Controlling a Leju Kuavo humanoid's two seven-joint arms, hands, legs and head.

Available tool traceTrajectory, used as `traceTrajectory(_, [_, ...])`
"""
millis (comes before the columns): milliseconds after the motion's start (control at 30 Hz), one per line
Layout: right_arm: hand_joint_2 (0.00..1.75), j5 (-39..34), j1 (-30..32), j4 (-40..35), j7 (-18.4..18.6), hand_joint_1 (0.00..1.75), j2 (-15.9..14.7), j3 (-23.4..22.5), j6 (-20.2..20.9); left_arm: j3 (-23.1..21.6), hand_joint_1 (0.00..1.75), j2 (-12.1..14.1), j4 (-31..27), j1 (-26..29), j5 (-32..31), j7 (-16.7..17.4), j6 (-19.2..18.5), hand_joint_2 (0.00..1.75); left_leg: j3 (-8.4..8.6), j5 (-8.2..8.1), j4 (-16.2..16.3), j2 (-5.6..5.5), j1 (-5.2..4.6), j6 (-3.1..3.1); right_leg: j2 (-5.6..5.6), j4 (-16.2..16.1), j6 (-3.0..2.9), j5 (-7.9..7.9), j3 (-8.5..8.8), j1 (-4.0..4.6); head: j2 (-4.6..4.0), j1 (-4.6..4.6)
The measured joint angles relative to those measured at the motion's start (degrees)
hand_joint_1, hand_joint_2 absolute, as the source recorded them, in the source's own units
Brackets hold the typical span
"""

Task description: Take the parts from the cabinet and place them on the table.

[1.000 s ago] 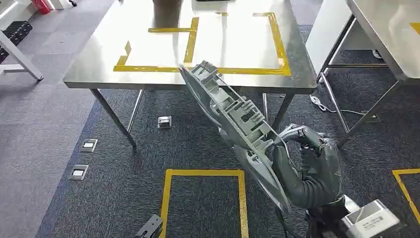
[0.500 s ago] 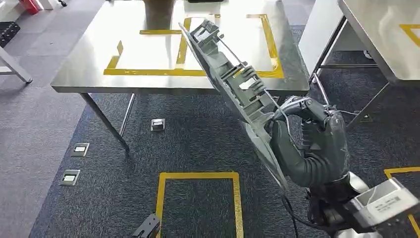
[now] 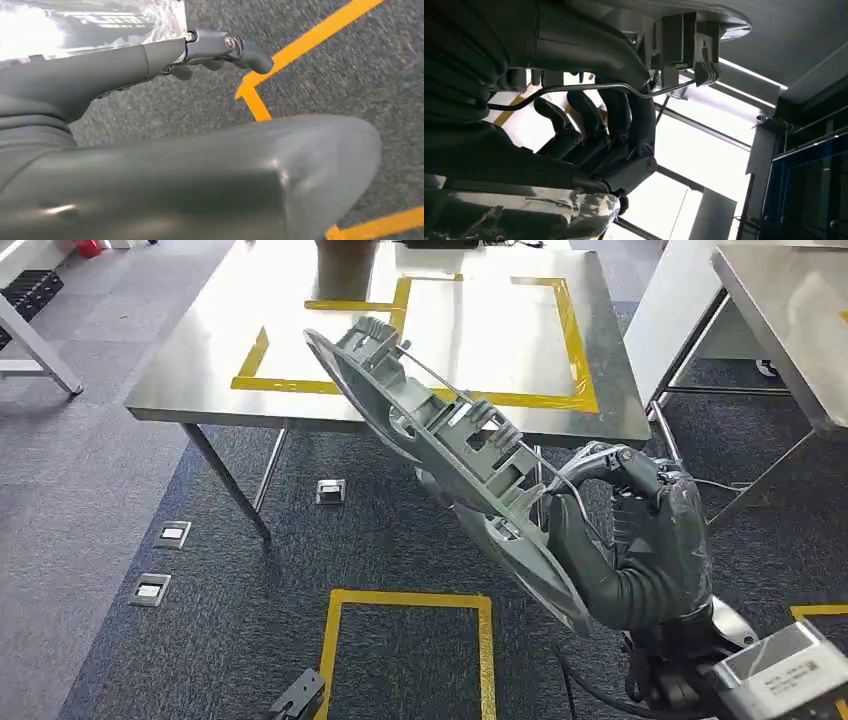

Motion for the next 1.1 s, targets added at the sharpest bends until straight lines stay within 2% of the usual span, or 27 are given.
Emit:
traceTrajectory(100, [1.75,0.0,0.0,0.0,0.02,1.75,0.0,0.02,0.0,-0.02,0.0,0.0,0.0,0.0,0.0,0.0,-0.02,1.75,0.03,-0.02,-0.02,0.02,0.02,-0.03,0.04,-0.08,0.0,0.0,-0.01,0.03,0.0,-0.05])
traceTrajectory(133, [1.75,0.0,-0.13,0.0,0.02,1.75,0.0,0.15,0.02,-0.04,0.0,0.0,0.02,0.04,0.0,0.0,-0.06,1.75,0.2,-0.11,-0.25,0.04,0.13,-0.46,0.1,-0.08,-0.39,-0.24,0.0,0.15,0.0,-0.09])
traceTrajectory(167, [1.75,0.0,-0.26,0.02,0.05,1.75,0.02,0.39,0.04,-0.02,0.0,0.07,0.02,-0.01,0.02,0.0,-0.02,1.75,0.14,-1.13,0.34,0.1,0.07,-1.01,-0.08,-1.13,-0.91,-0.02,0.83,-0.47,0.0,-0.11])
traceTrajectory(200, [1.75,0.0,-0.59,0.07,0.04,1.75,0.09,0.7,0.09,-0.04,0.0,0.0,0.0,0.02,0.02,-0.04,-0.02,1.75,-4.54,-6.22,10.99,0.26,0.29,-1.55,-0.29,-1.4,-1.57,-0.44,1.61,-0.58,0.0,-0.9])
traceTrajectory(233, [1.75,0.0,-0.6,0.11,0.05,1.75,0.09,0.85,0.07,-0.02,0.0,0.04,0.02,0.13,0.02,-0.04,-0.02,1.75,-6.59,-7.5,15.03,0.27,0.36,-1.75,-0.28,-1.39,-1.59,-0.58,1.78,-0.57,0.0,-0.94])
traceTrajectory(267, [1.75,0.0,-0.6,0.15,0.04,1.75,0.11,0.96,0.09,-0.04,0.0,0.09,0.02,0.25,0.02,-0.04,-0.02,1.75,-7.88,-7.53,17.12,0.28,0.44,-1.94,-0.22,-1.37,-1.52,-0.73,1.96,-0.59,0.0,-0.94])
traceTrajectory(300, [1.75,0.0,-0.59,0.2,0.09,1.75,0.11,1.03,0.11,-0.02,0.0,0.11,0.02,0.31,0.04,-0.02,-0.02,1.75,-7.93,-5.99,16.44,0.3,0.59,-2.16,-0.11,-1.35,-1.35,-0.95,2.22,-0.67,0.0,-1.09])
traceTrajectory(333, [1.75,0.0,-0.61,0.17,0.13,1.75,0.11,1.05,0.11,-0.02,0.0,0.13,0.02,0.3,0.04,-0.04,-0.02,1.75,-6.98,-3.49,13.58,0.33,0.75,-2.29,-0.07,-1.3,-1.17,-1.18,2.54,-0.75,0.0,-1.18])
traceTrajectory(367, [1.75,0.0,-0.63,0.17,0.15,1.75,0.13,1.05,0.13,-0.02,0.0,0.15,0.02,0.28,0.04,-0.04,-0.02,1.75,-5.42,-0.87,9.67,0.37,0.89,-2.37,-0.04,-1.22,-0.95,-1.45,2.89,-0.88,0.0,-1.16])
traceTrajectory(400, [1.75,0.0,-0.71,0.17,0.15,1.75,0.13,1.05,0.13,-0.02,0.0,0.15,0.02,0.28,0.04,-0.04,-0.02,1.75,-2.88,2.69,3.55,0.44,1.12,-2.51,-0.02,-1.02,-0.52,-1.93,3.46,-0.99,0.0,-1.29])
traceTrajectory(433, [1.75,-0.02,-0.91,0.2,0.15,1.75,0.13,1.07,0.15,-0.02,0.0,0.09,0.02,0.3,0.04,-0.09,-0.02,1.75,-2.21,1.98,2.47,0.38,0.84,-2.65,0.05,-0.96,-0.07,-2.19,3.52,-0.71,0.0,-1.44])
traceTrajectory(467, [1.75,-0.07,-1.19,0.22,0.15,1.75,0.18,1.14,0.17,-0.02,0.0,0.11,0.02,0.26,0.04,-0.2,-0.02,1.75,-1.36,1.81,1.27,0.33,0.72,-2.05,0.14,-0.61,0.19,-2.26,3.26,-0.64,0.0,-1.62])
traceTrajectory(500, [1.75,-0.09,-1.29,0.2,0.11,1.75,0.17,1.12,0.17,-0.02,0.0,0.11,0.02,0.2,0.09,-0.15,-0.02,1.75,-1.37,0.93,0.74,0.32,0.66,-1.41,0.13,-0.58,0.51,-2.11,2.86,-0.64,0.0,-1.66])
traceTrajectory(567, [1.75,-0.11,-1.29,0.2,0.13,1.75,0.17,1.25,0.35,0.0,0.0,0.11,0.02,0.48,0.18,-0.2,0.0,1.75,-1.58,0.94,0.79,0.22,0.58,-0.66,-0.02,-0.9,0.99,-2.01,2.92,-0.7,0.0,-1.53])
traceTrajectory(600, [1.75,-0.11,-1.37,0.2,0.15,1.75,0.17,1.27,0.39,0.0,0.0,0.07,0.02,0.53,0.18,-0.28,0.0,1.75,-1.28,1.08,0.36,0.24,1.02,-0.1,-0.02,-0.7,1.35,-2.66,2.75,-0.83,0.0,-1.55])
traceTrajectory(633, [1.75,-0.13,-1.47,0.2,0.15,1.75,0.17,1.29,0.39,0.02,0.0,0.09,0.02,0.5,0.18,-0.37,0.07,1.75,-1.25,1.06,0.35,0.21,0.9,0.23,-0.04,0.93,1.43,-3.56,2.11,-0.8,0.0,-1.22])
traceTrajectory(667, [1.75,-0.18,-1.61,0.2,0.13,1.75,0.17,1.29,0.39,0.04,0.0,0.13,0.02,0.45,0.2,-0.37,0.07,1.75,-1.27,0.97,0.36,0.22,0.83,0.64,-0.03,4.39,1.45,-5.19,0.32,-0.81,0.0,-0.76])
traceTrajectory(733, [1.75,-0.3,-1.65,0.22,0.13,1.75,0.17,1.46,0.39,0.07,0.0,0.13,0.02,0.48,0.22,-0.5,0.13,1.75,-1.18,0.77,0.39,0.23,0.47,1.01,-0.04,13.35,1.5,-8.4,-4.54,-0.8,0.0,-0.31])
traceTrajectory(767, [1.75,-0.42,-1.65,0.22,0.13,1.75,0.17,1.51,0.39,0.04,0.0,0.13,0.02,0.53,0.22,-0.52,0.15,1.75,-1.11,0.67,0.41,0.23,0.31,1.17,-0.04,15.93,1.43,-8.76,-6.17,-0.79,0.0,-0.2])
traceTrajectory(800, [1.75,-0.53,-1.65,0.26,0.15,1.75,0.17,1.64,0.39,0.04,0.0,0.13,0.02,0.66,0.22,-0.55,0.15,1.75,-0.86,0.51,0.42,0.19,0.07,1.36,-0.03,16.35,1.18,-7.56,-6.85,-0.72,0.0,-0.13])
traceTrajectory(833, [1.75,-0.61,-1.68,0.31,0.15,1.75,0.17,1.75,0.39,0.04,0.0,0.11,0.02,0.68,0.22,-0.59,0.15,1.75,-0.54,0.3,0.42,0.07,-0.14,1.48,-0.03,13.87,0.76,-5.15,-6.07,-0.55,0.0,-0.07])
traceTrajectory(900, [1.75,-0.61,-1.76,0.31,0.13,1.75,0.17,1.81,0.39,0.07,0.0,0.09,0.02,0.63,0.22,-0.66,0.2,1.75,0.23,-0.2,0.42,-0.12,-0.45,1.46,0.01,4.49,-0.51,0.61,-2.21,0.06,0.0,0.09])
traceTrajectory(933, [1.75,-0.61,-1.84,0.31,0.09,1.75,0.17,1.84,0.39,0.07,0.0,-0.04,0.02,0.69,0.22,-0.68,0.22,1.75,0.42,-0.41,0.38,-0.15,-0.36,1.37,0.05,1.7,-1.43,0.88,-0.83,0.49,0.0,0.07])
traceTrajectory(967, [1.75,-0.66,-1.93,0.31,0.0,1.75,0.2,1.88,0.35,0.09,0.0,-0.13,0.04,0.65,0.24,-0.77,0.35,1.75,0.15,-0.54,0.55,-0.14,-0.82,1.02,-0.12,1.07,-1.61,0.83,-0.51,0.67,0.0,-0.28])
traceTrajectory(1000, [1.75,-0.77,-2.27,0.33,-0.2,1.75,0.17,1.95,0.33,0.11,0.0,-0.11,0.04,0.72,0.24,-0.74,0.31,1.75,-0.03,-0.55,0.54,-0.1,-0.41,0.72,-0.11,0.2,-1.62,0.31,-0.07,0.81,0.0,0.09])
traceTrajectory(1067, [1.75,-0.87,-2.29,0.33,-0.24,1.75,0.17,1.99,0.33,0.09,0.0,-0.17,0.04,0.75,0.2,-0.72,0.28,1.75,0.03,-0.58,0.27,0.02,-0.25,0.17,0.07,-0.18,-1.82,0.05,-0.07,1.01,0.0,0.15])
traceTrajectory(1100, [1.75,-0.87,-2.27,0.31,-0.26,1.75,0.2,1.99,0.33,0.09,0.0,-0.09,0.07,0.64,0.2,-0.74,0.31,1.75,0.11,-1.01,0.36,0.01,-0.48,-0.14,-0.08,-1.3,-1.75,0.2,0.51,0.37,0.0,0.22])
